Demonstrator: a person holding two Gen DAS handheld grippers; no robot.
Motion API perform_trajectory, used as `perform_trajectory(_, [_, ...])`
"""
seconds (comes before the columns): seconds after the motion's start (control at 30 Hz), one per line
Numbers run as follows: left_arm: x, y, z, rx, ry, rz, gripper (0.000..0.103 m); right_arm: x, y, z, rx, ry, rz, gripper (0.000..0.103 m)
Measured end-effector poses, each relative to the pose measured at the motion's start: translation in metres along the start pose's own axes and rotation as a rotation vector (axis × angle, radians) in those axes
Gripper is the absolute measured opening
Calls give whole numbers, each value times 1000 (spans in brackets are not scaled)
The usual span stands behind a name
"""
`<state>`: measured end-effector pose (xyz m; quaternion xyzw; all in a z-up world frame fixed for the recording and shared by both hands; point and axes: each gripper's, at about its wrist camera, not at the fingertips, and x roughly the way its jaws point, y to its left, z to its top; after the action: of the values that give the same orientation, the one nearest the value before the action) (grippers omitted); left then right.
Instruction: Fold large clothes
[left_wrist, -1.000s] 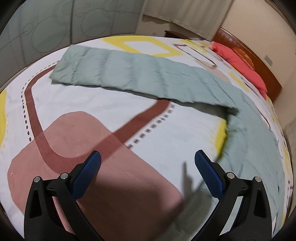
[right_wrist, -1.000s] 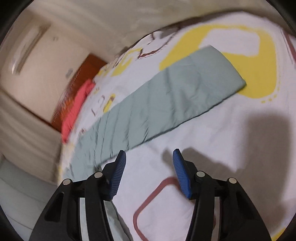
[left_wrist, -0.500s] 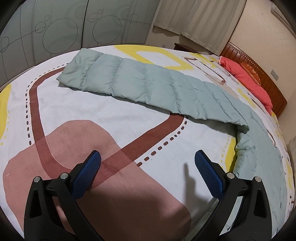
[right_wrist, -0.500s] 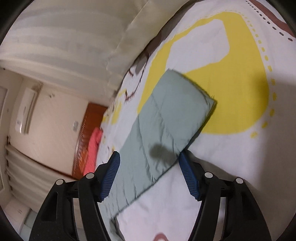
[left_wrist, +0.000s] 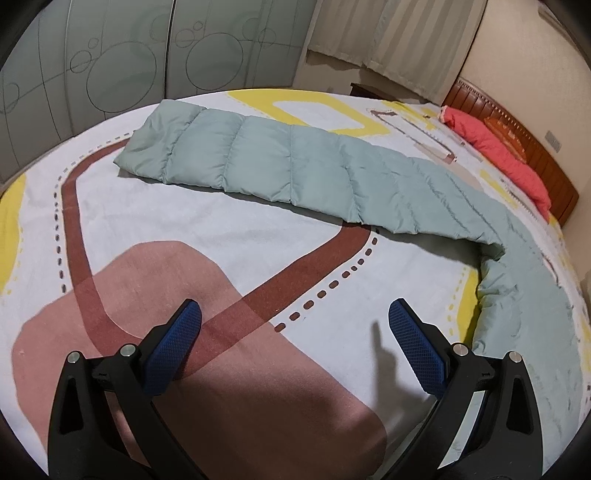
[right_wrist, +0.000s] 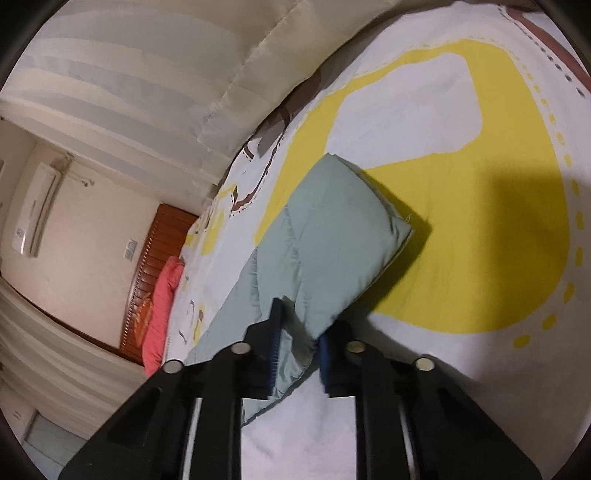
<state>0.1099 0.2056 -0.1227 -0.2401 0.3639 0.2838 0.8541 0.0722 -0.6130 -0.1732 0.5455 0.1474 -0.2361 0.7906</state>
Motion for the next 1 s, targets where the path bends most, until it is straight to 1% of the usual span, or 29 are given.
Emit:
perform_trajectory(0.1, [2, 2, 2, -1, 1, 38, 101, -4, 16, -2, -78, -3, -5, 8])
perform_trajectory(0.17, [4, 5, 4, -4, -1, 38, 101, -8, 33, -6, -139, -3, 2, 7])
perform_trajectory(0.3, [8, 4, 6, 22, 7, 63, 101, -9, 77, -22, -276, 14, 31, 7])
perform_trajectory(0.33, [9, 4, 8, 30, 8, 68, 101, -8, 95, -30, -332, 22, 43, 7])
perform_trajectory(0.43, [13, 4, 9, 46, 14, 82, 101, 0, 129, -51, -437, 55, 70, 7])
perform_trajectory(0.6, [22, -6, 6, 107, 30, 145, 101, 25, 187, -101, -563, 154, 141, 5])
perform_trajectory(0.8, [22, -5, 5, 104, 21, 139, 101, 49, 252, -178, -696, 281, 235, 5])
perform_trajectory(0.83, [23, -5, 5, 107, 20, 143, 101, 51, 257, -187, -714, 296, 244, 5])
perform_trajectory(1.0, [23, -6, 2, 118, 16, 156, 101, 71, 296, -255, -845, 391, 298, 5])
